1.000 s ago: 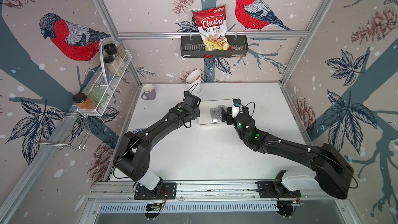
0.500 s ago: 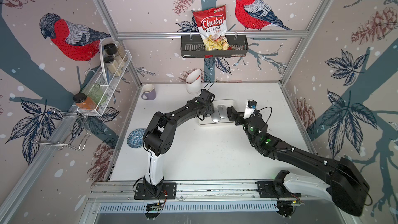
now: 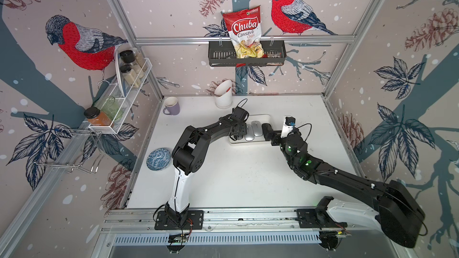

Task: Put the mouse in the storage box
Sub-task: Place the mouse in the storage box, then reset both arms

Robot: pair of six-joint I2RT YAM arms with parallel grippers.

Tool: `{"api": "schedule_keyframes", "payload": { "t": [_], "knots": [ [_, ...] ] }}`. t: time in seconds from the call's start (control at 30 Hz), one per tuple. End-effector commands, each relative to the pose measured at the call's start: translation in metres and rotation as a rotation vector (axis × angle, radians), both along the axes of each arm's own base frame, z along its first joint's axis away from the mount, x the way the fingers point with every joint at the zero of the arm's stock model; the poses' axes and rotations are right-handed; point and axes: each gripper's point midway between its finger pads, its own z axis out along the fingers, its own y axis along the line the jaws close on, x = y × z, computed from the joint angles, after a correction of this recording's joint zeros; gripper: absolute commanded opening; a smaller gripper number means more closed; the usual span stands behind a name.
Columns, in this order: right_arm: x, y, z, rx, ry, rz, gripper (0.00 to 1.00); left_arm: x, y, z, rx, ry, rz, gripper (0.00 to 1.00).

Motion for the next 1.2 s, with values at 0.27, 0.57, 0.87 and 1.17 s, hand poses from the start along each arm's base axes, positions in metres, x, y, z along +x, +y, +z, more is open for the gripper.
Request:
{"api": "schedule_keyframes", "payload": {
  "t": [0.27,0.57,0.87,1.17],
  "knots": [
    [0.0,-0.005,0.01,0.024,-0.032,-0.016,1.0,0.0,0.007,0.028,0.06,-0.033,0.025,0.81],
    [0.014,-0.04,0.019,0.031,-0.059,-0.068,1.0,-0.005,0.023,0.174,-0.078,-0.447,0.042,0.94],
    [0.0,-0.112,0.018,-0.123,-0.202,-0.286,1.0,-0.112,0.155,0.218,0.094,-1.201,0.15,0.98],
    [0.0,-0.181,-0.042,-0.075,-0.117,-0.487,1.0,-0.12,0.238,0.147,0.414,-1.066,0.313,0.96]
  ]
}}
